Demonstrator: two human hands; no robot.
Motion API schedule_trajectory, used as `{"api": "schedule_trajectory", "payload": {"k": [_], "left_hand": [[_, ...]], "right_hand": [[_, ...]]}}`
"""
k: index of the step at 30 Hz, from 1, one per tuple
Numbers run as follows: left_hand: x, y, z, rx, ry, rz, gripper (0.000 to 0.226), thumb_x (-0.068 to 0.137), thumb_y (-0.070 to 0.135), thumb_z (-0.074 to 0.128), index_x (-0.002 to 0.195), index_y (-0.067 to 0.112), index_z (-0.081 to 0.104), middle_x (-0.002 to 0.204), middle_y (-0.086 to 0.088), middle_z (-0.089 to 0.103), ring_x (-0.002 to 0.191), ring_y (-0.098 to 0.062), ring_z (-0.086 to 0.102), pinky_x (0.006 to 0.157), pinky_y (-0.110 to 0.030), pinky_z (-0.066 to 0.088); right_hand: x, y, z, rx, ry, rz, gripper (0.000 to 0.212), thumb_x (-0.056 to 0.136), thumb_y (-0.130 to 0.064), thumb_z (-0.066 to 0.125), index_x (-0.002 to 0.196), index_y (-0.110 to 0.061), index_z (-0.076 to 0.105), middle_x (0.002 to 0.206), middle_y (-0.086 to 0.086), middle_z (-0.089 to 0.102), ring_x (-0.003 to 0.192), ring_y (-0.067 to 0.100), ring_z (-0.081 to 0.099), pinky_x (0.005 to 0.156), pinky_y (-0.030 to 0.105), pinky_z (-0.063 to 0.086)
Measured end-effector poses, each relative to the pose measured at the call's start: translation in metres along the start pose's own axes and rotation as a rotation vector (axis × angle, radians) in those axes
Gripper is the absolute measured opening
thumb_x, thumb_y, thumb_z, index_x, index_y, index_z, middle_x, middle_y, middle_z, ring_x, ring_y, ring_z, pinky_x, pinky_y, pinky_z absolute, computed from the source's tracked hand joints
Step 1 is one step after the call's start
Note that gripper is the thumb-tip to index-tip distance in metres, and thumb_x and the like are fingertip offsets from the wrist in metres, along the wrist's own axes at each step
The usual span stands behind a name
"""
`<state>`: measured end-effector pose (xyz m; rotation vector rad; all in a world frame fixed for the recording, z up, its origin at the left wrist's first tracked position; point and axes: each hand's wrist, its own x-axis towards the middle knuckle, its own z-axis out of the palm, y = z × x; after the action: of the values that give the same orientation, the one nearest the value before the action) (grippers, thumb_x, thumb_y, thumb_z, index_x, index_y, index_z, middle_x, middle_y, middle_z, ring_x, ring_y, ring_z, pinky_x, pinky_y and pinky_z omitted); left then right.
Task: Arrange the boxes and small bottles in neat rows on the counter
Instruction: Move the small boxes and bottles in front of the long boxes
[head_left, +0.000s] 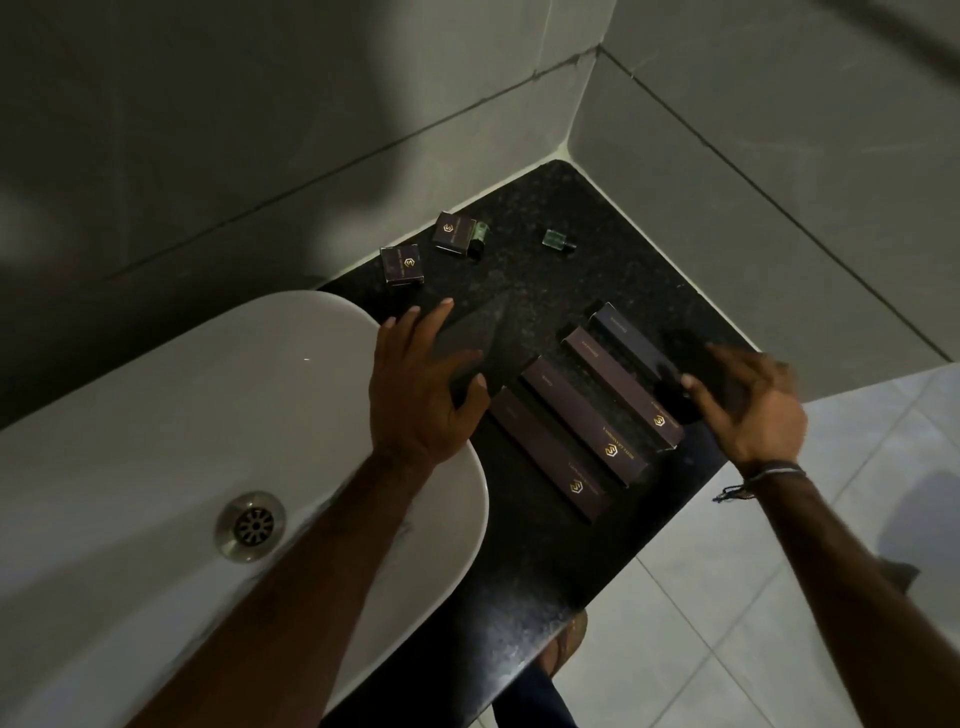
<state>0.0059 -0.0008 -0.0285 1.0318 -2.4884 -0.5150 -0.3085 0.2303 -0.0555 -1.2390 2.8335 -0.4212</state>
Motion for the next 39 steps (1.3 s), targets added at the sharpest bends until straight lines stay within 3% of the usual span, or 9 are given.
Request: {"api": "schedule_trajectory", "payload": {"k": [4, 8, 12, 15, 18, 21, 26, 31, 39], "left_hand": [[0.001, 0.001, 0.0, -0.022, 0.004, -0.009, 0.05, 0.09, 0.049, 0.038, 0.107, 0.02, 0.075, 0.154, -0.011, 0.048, 0.143, -0.038, 0.039, 0.12, -0.053, 0.024], [0.002, 0.001, -0.001, -0.034, 0.002, -0.031, 0.054, 0.089, 0.05, 0.036, 0.111, 0.019, 0.075, 0.153, -0.01, 0.048, 0.143, -0.036, 0.038, 0.121, -0.047, 0.02], [0.0, 0.003, -0.001, -0.048, 0.025, -0.018, 0.05, 0.088, 0.047, 0.04, 0.112, 0.021, 0.075, 0.152, -0.009, 0.051, 0.142, -0.034, 0.04, 0.121, -0.044, 0.019], [0.0, 0.002, 0.001, -0.079, 0.033, -0.026, 0.043, 0.086, 0.045, 0.045, 0.108, 0.024, 0.075, 0.15, -0.009, 0.052, 0.142, -0.035, 0.041, 0.122, -0.044, 0.018], [0.0, 0.0, 0.002, -0.084, 0.051, -0.025, 0.043, 0.087, 0.044, 0.045, 0.107, 0.022, 0.076, 0.149, -0.011, 0.054, 0.141, -0.036, 0.044, 0.122, -0.046, 0.02], [0.0, 0.0, 0.002, -0.094, 0.05, -0.027, 0.044, 0.087, 0.044, 0.045, 0.107, 0.022, 0.076, 0.149, -0.011, 0.053, 0.141, -0.036, 0.044, 0.121, -0.047, 0.022], [0.0, -0.001, 0.002, -0.101, 0.01, -0.031, 0.044, 0.085, 0.045, 0.044, 0.107, 0.023, 0.076, 0.151, -0.009, 0.051, 0.142, -0.034, 0.042, 0.122, -0.042, 0.017], [0.0, 0.0, 0.002, -0.089, 0.017, -0.023, 0.045, 0.087, 0.047, 0.042, 0.104, 0.021, 0.076, 0.148, -0.012, 0.053, 0.139, -0.035, 0.044, 0.121, -0.048, 0.022], [0.0, -0.002, 0.004, -0.085, 0.029, -0.012, 0.051, 0.091, 0.049, 0.037, 0.106, 0.021, 0.077, 0.149, -0.013, 0.053, 0.137, -0.038, 0.047, 0.119, -0.053, 0.029]], "right_hand": [[0.042, -0.051, 0.005, 0.085, 0.019, -0.075, 0.044, 0.096, -0.052, 0.052, 0.134, -0.03, 0.056, 0.129, 0.003, 0.057, 0.118, 0.027, 0.048, 0.088, 0.039, 0.042], [0.087, -0.151, 0.035, 0.073, -0.096, -0.419, 0.043, 0.096, -0.042, 0.051, 0.138, -0.031, 0.053, 0.134, -0.003, 0.055, 0.118, 0.021, 0.047, 0.09, 0.042, 0.05], [0.122, -0.256, 0.07, -0.066, -0.262, -0.732, 0.054, 0.095, -0.032, 0.054, 0.148, -0.028, 0.044, 0.151, 0.002, 0.043, 0.131, 0.029, 0.044, 0.091, 0.049, 0.053], [0.142, -0.315, 0.088, -0.173, -0.351, -0.81, 0.056, 0.101, -0.029, 0.046, 0.155, -0.029, 0.031, 0.162, 0.004, 0.026, 0.141, 0.034, 0.034, 0.099, 0.052, 0.046], [0.151, -0.343, 0.098, -0.274, -0.419, -0.767, 0.057, 0.102, -0.032, 0.044, 0.156, -0.024, 0.028, 0.158, 0.008, 0.031, 0.143, 0.034, 0.032, 0.101, 0.053, 0.045], [0.147, -0.341, 0.1, -0.258, -0.415, -0.669, 0.054, 0.101, -0.035, 0.048, 0.151, -0.019, 0.039, 0.154, 0.011, 0.037, 0.136, 0.034, 0.042, 0.095, 0.049, 0.049], [0.126, -0.301, 0.09, -0.128, -0.318, -0.513, 0.037, 0.093, -0.038, 0.056, 0.12, -0.014, 0.065, 0.13, 0.01, 0.058, 0.125, 0.031, 0.049, 0.087, 0.043, 0.053], [0.087, -0.267, 0.078, -0.012, -0.426, -0.331, 0.039, 0.087, -0.045, 0.063, 0.114, -0.017, 0.061, 0.119, 0.007, 0.06, 0.115, 0.027, 0.053, 0.089, 0.046, 0.05], [0.051, -0.247, 0.073, 0.043, -0.379, -0.306, 0.037, 0.084, -0.051, 0.059, 0.104, -0.02, 0.062, 0.116, 0.006, 0.064, 0.114, 0.028, 0.056, 0.084, 0.041, 0.048]]}}
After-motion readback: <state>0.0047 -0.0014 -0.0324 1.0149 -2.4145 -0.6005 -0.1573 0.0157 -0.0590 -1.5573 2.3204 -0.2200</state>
